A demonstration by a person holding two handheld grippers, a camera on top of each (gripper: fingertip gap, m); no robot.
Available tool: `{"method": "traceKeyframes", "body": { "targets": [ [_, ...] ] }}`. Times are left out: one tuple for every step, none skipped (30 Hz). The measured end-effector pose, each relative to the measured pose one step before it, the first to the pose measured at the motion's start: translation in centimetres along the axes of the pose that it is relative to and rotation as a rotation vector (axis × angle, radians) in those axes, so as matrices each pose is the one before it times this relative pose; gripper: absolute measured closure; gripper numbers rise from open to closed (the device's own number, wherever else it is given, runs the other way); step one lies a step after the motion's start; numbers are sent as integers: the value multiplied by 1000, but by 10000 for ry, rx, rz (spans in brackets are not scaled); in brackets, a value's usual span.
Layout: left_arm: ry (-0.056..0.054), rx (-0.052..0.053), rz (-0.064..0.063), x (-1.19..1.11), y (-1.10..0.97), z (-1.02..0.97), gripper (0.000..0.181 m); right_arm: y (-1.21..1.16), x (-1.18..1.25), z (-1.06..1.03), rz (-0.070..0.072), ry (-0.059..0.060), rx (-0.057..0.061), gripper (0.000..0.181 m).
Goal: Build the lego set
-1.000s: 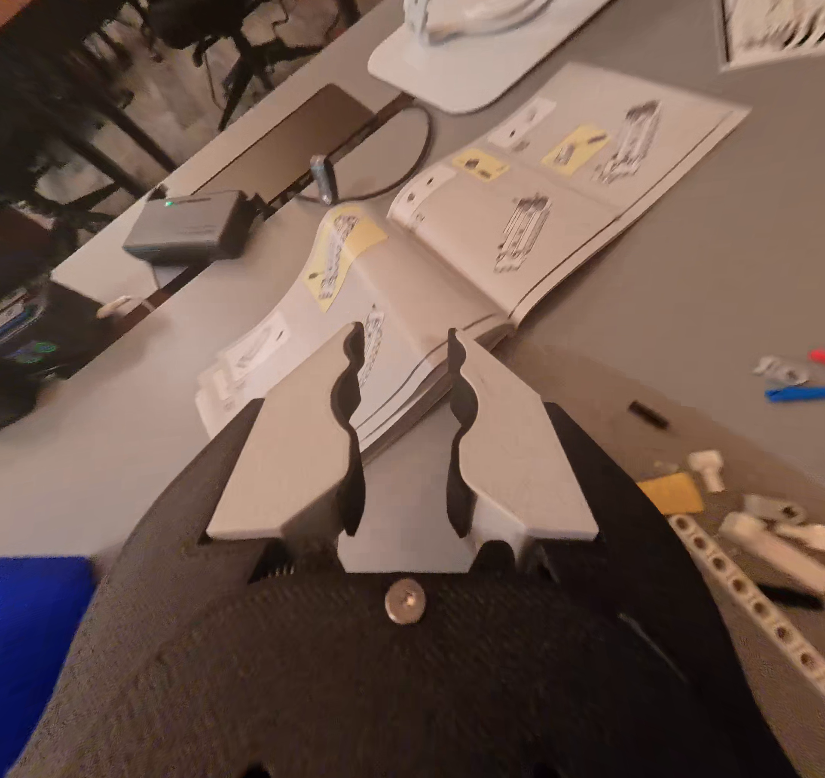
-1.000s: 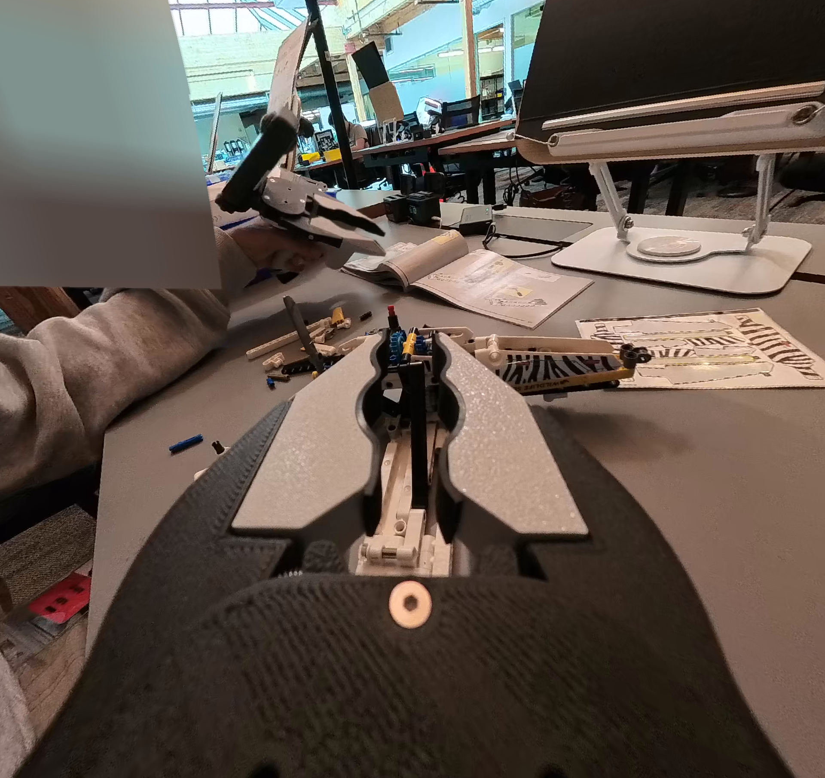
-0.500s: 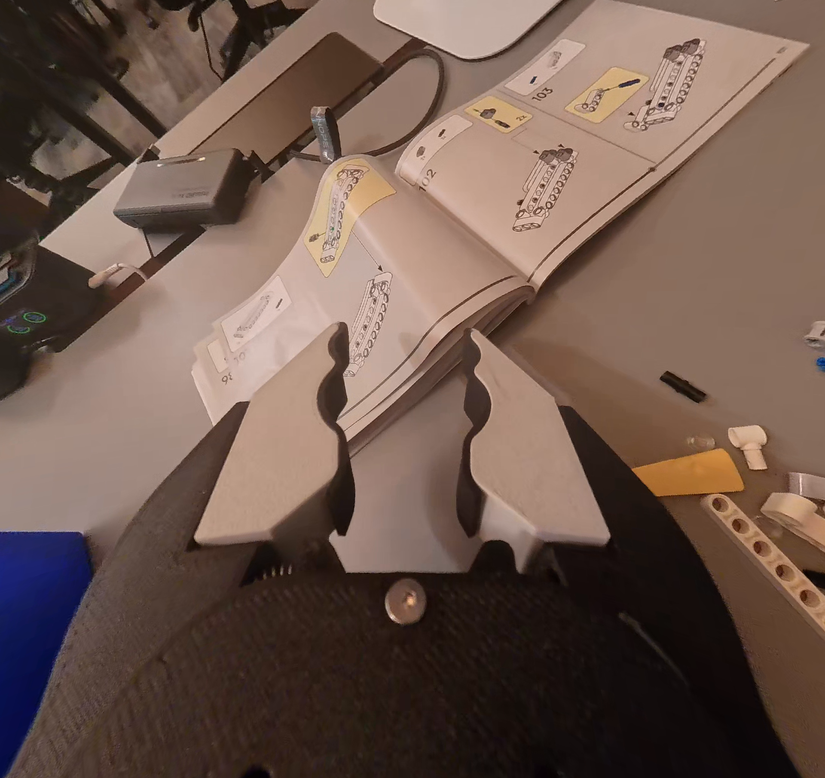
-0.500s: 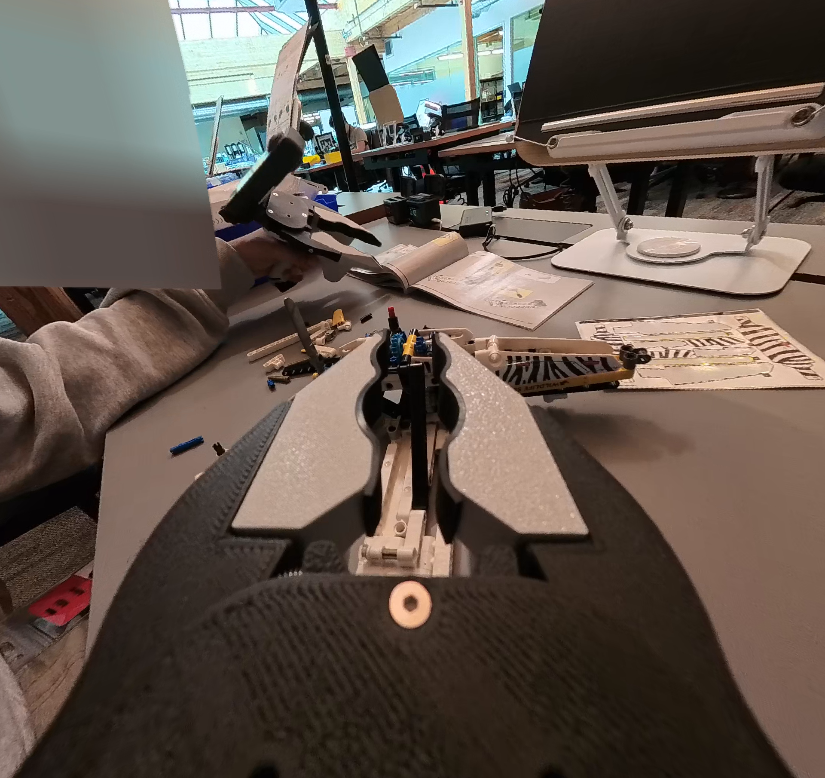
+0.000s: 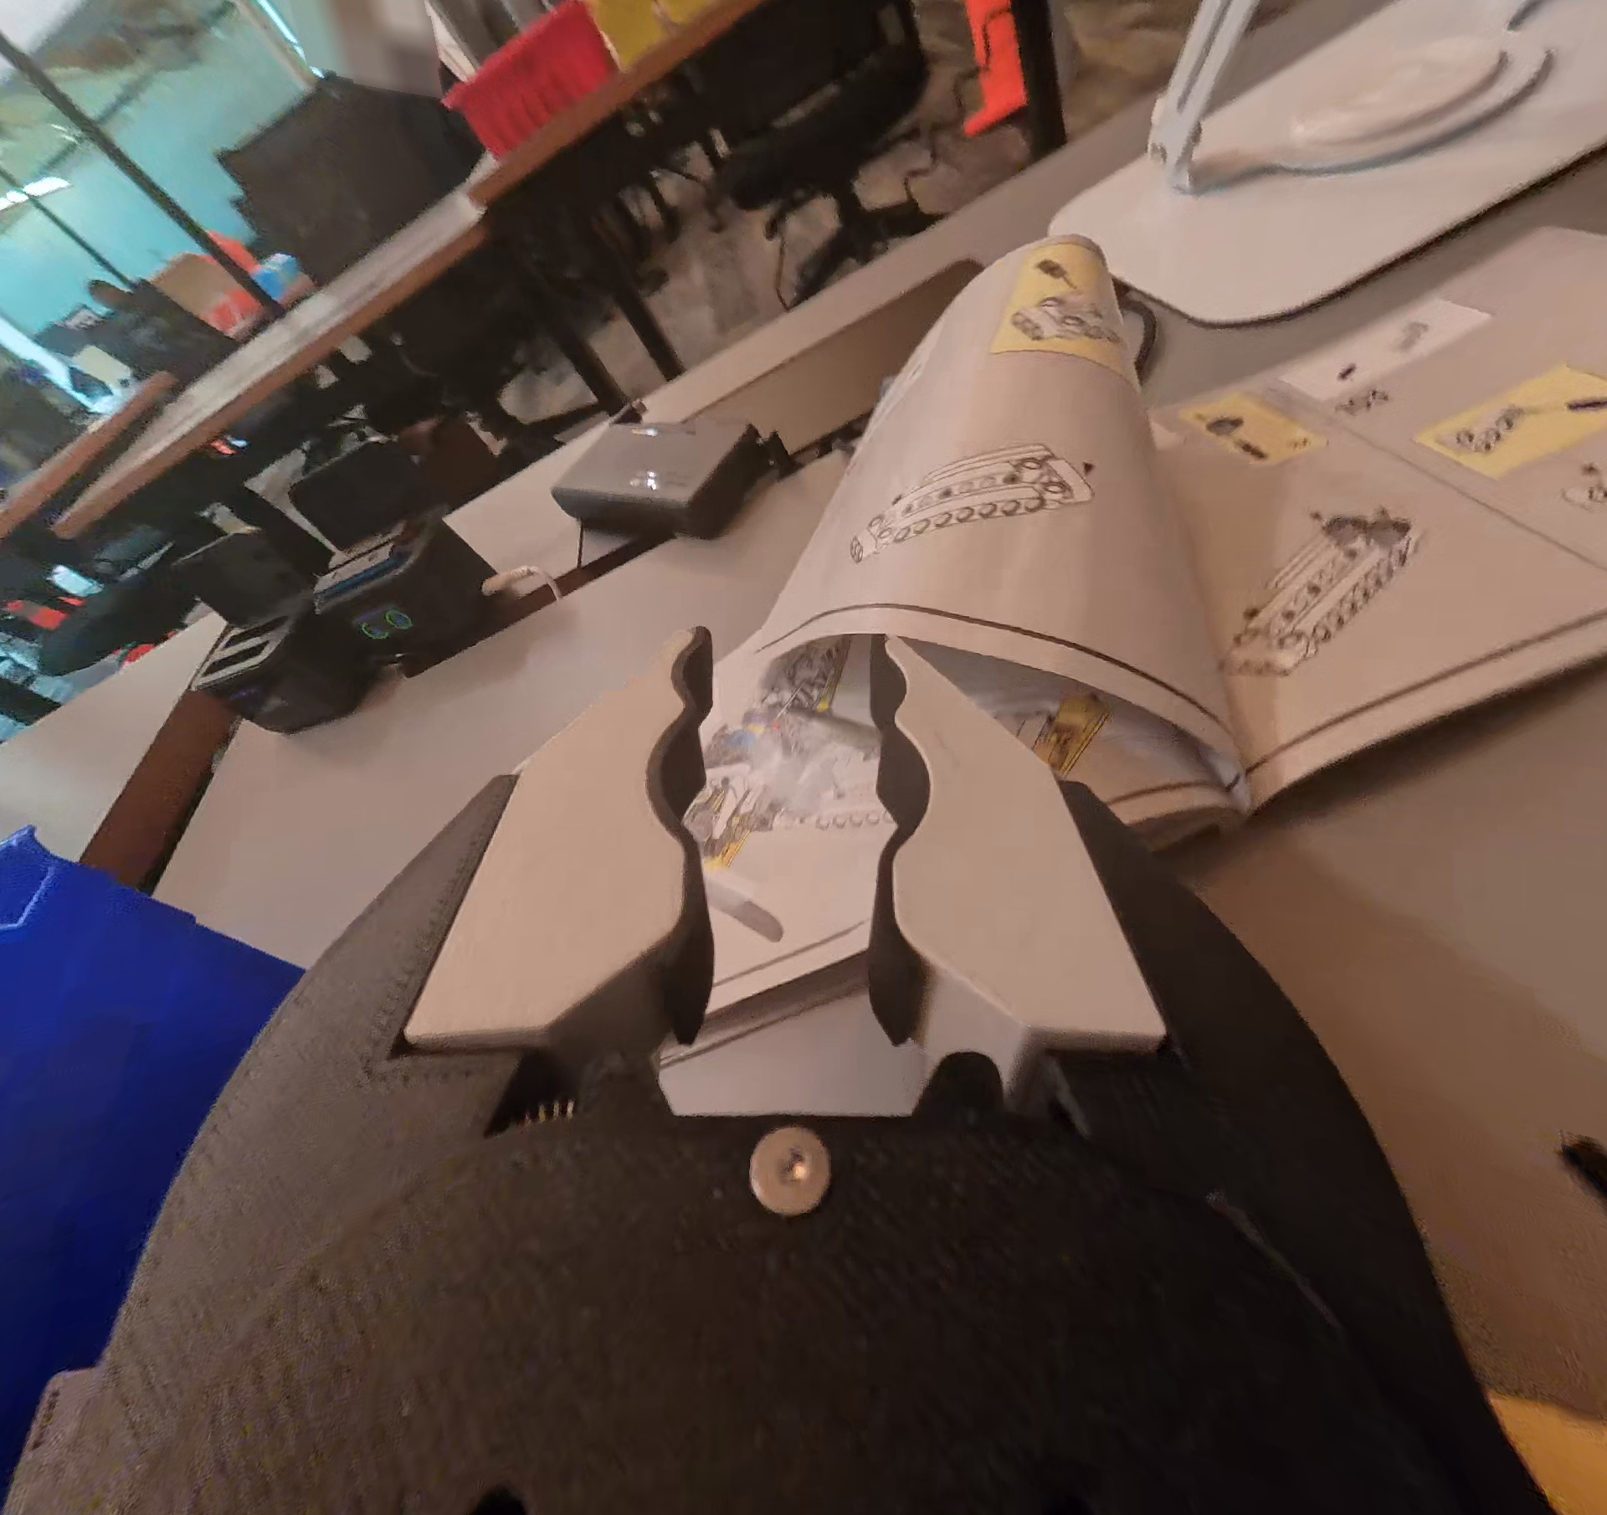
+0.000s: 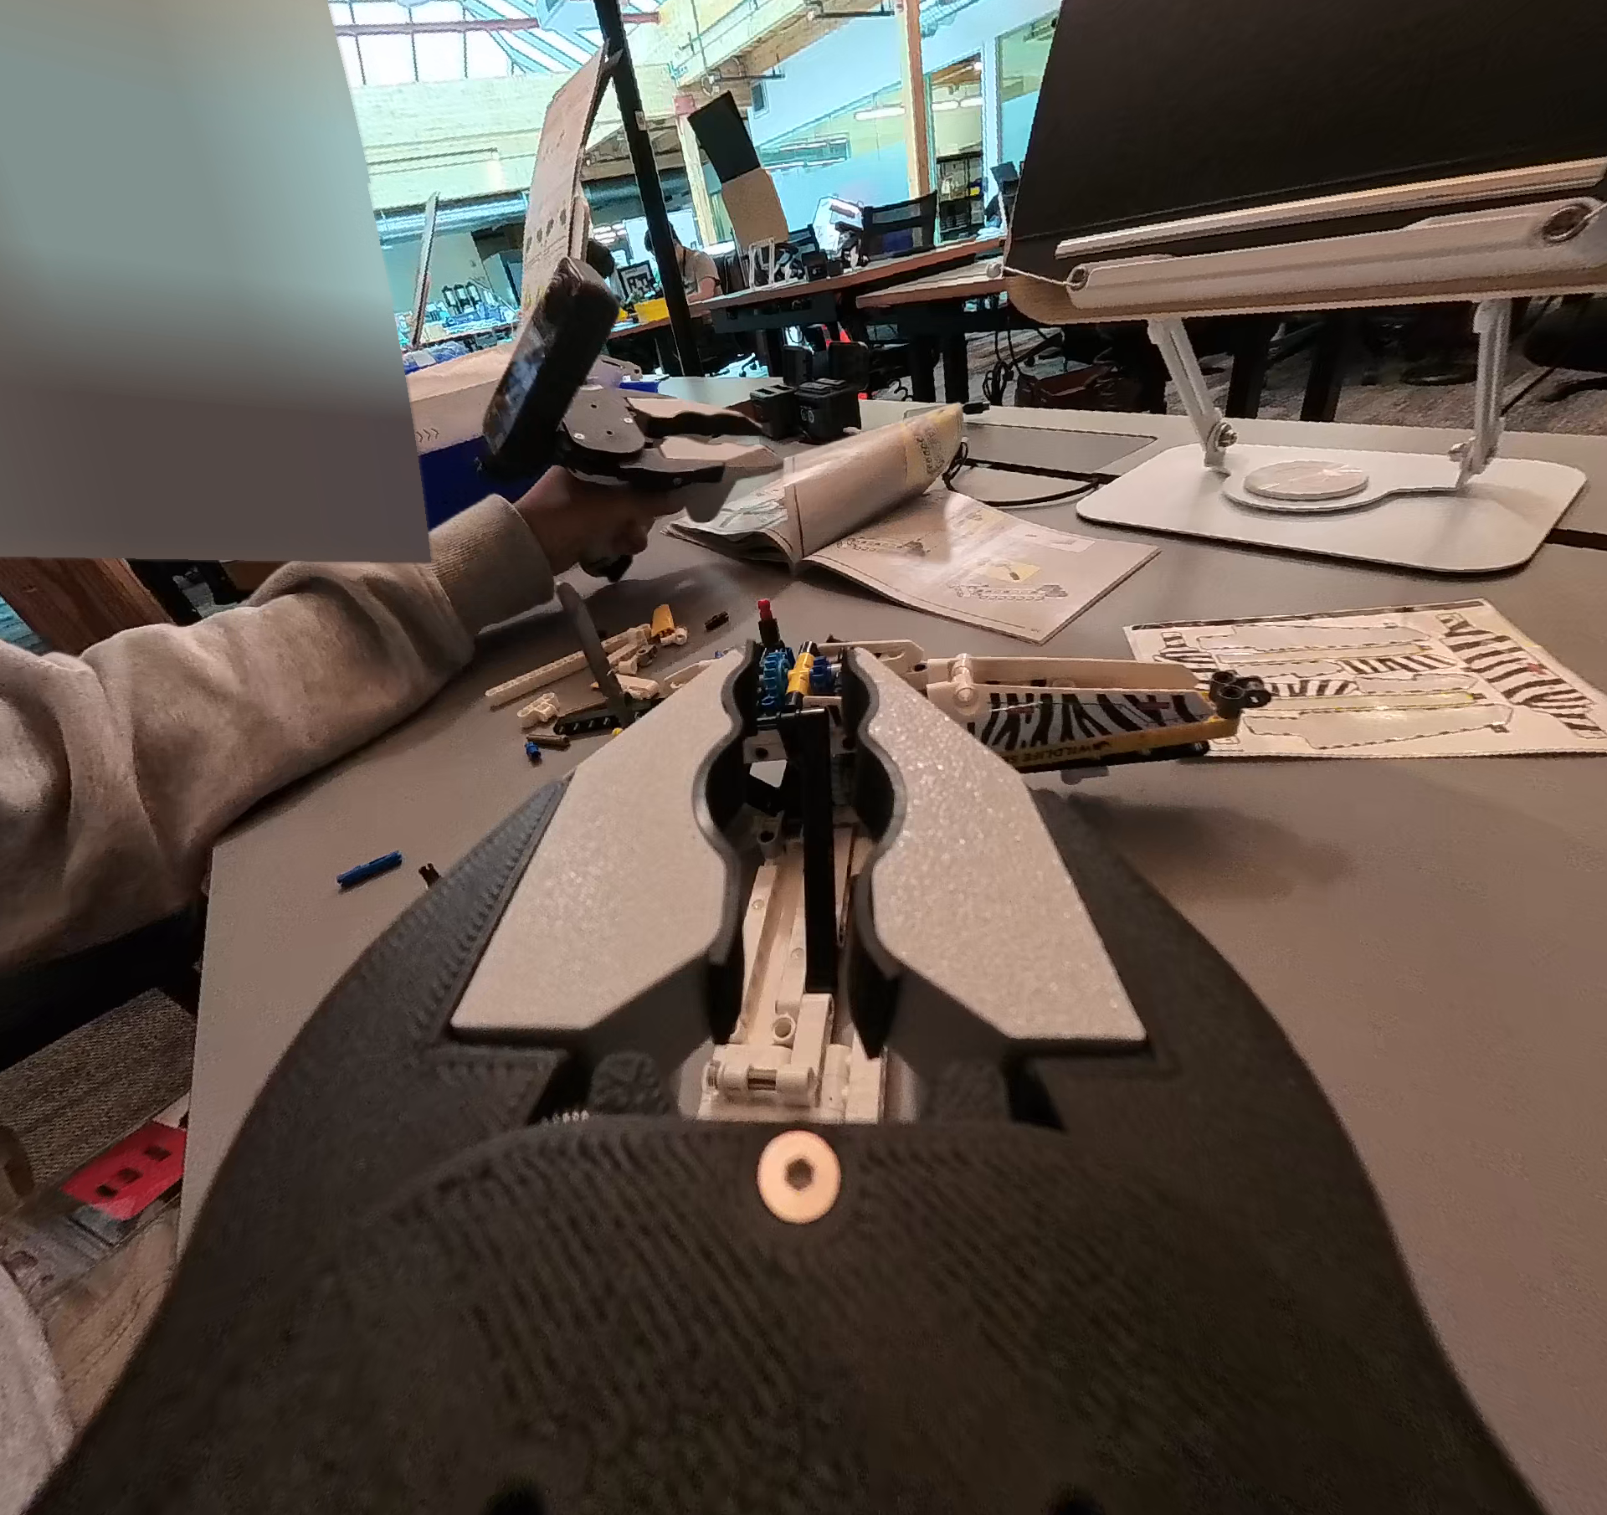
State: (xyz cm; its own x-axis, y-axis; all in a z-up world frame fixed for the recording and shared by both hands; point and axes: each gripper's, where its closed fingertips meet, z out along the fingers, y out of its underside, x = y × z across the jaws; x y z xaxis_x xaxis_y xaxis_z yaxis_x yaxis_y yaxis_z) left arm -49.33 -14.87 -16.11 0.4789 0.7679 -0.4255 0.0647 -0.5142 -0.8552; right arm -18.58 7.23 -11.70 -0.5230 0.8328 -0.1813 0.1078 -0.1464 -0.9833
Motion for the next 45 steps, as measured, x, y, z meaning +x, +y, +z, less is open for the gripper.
{"method": "traceKeyframes", "body": {
  "targets": [
    [-110,104,-140,286,-352,73,149,12,-1,0,-3,4,-8,165],
    [24,100,-157,475,-356,26,149,5,6,5,0,1,-4,165],
    [115,90,-158,611,-339,12,152,9,-12,2,0,-2,-5,165],
    [19,53,-152,471,-295,13,158,14,0,7,-4,0,-10,165],
    [-68,51,-76,305,-272,-6,163,18,2,5,-6,1,-13,165],
    [28,71,-47,406,-255,-43,167,17,-9,4,-7,2,-10,165],
    [142,106,-50,517,-298,-81,168,11,6,0,-8,6,-7,165],
    [157,98,-34,491,-261,-78,169,7,14,-3,-6,7,-5,165],
    [131,35,3,408,-158,-59,169,5,4,-2,0,2,-3,165],
    [103,41,20,359,-126,-37,170,5,0,-2,3,1,-3,165],
    [129,71,46,394,-153,-50,170,3,12,0,4,1,-4,165],
    [84,74,82,325,-142,-56,170,-1,3,-6,5,-1,-1,165],
    [43,63,94,241,-148,-48,170,-1,-4,-13,2,-4,1,165],
    [79,44,96,273,-129,-59,170,-4,-8,3,-3,0,-3,165],
    [79,40,75,244,-140,-65,170,9,8,-4,-4,4,-6,165],
    [55,26,28,181,-113,-54,170,5,-3,-10,-1,1,-3,165],
    [3,-55,-30,70,29,-8,170,-4,0,-12,2,-1,2,165],
    [74,-65,-38,162,50,12,170,-4,1,-4,4,-3,2,165],
    [131,20,-30,229,-32,-7,170,1,-4,-14,4,-3,-1,165],
    [79,38,-24,152,-40,-17,170,-6,3,-8,2,-2,-3,165],
    [63,6,-7,123,-8,1,171,4,0,-2,0,0,-3,165],
    [151,6,-1,255,-12,-3,171,5,-11,-10,3,-3,-3,165],
    [193,32,1,370,-40,-17,172,17,-9,4,7,-8,-6,165],
    [97,37,45,258,-64,-19,173,11,-16,-6,7,-8,-8,165],
    [-4,32,71,154,-84,-2,174,11,2,3,0,-2,-8,165],
    [75,0,93,281,-48,1,175,10,8,-5,-5,3,-7,165],
    [85,0,119,312,-29,-7,175,10,0,1,-3,4,-6,165],
    [9,7,129,181,-42,-14,175,10,9,-5,-3,5,-7,165],
    [24,10,109,186,-49,-10,175,9,10,-5,-2,6,-7,165],
    [89,0,98,258,-31,0,175,6,16,-9,0,5,-5,165],
    [104,12,101,261,-22,-18,176,5,2,-2,4,3,-3,165],
    [148,39,117,332,-42,-21,177,-1,9,-20,6,1,-1,165],
    [106,21,145,281,-34,-19,179,3,3,-7,5,-1,-3,165],
    [-8,5,134,119,-6,-10,180,5,0,-2,0,0,-3,165],
    [-37,-8,105,49,11,16,181,5,8,-2,-4,3,-3,165],
    [9,-15,76,95,5,5,181,8,-7,-6,-4,2,-4,165],
    [24,-7,57,93,3,4,181,3,-5,-9,-1,0,-1,165],
    [-5,-3,25,15,4,7,181,0,4,-6,2,-3,-1,165],
    [3,4,3,9,-7,-5,181,0,-11,-8,3,-3,1,165],
    [4,9,-9,-5,-11,-8,181,-3,6,-5,1,-1,1,165],
    [5,9,-14,-17,-13,-10,181,1,-2,-8,0,2,0,165],
    [18,5,-11,9,-4,-4,181,0,2,-14,2,0,0,165],
    [21,0,8,37,-6,-1,181,0,-5,0,2,-2,0,165],
    [12,-6,33,51,10,7,181,0,-8,-8,1,-2,1,165],
    [14,-6,67,85,-6,4,181,-8,1,-1,-2,1,-1,165]
  ]
}}
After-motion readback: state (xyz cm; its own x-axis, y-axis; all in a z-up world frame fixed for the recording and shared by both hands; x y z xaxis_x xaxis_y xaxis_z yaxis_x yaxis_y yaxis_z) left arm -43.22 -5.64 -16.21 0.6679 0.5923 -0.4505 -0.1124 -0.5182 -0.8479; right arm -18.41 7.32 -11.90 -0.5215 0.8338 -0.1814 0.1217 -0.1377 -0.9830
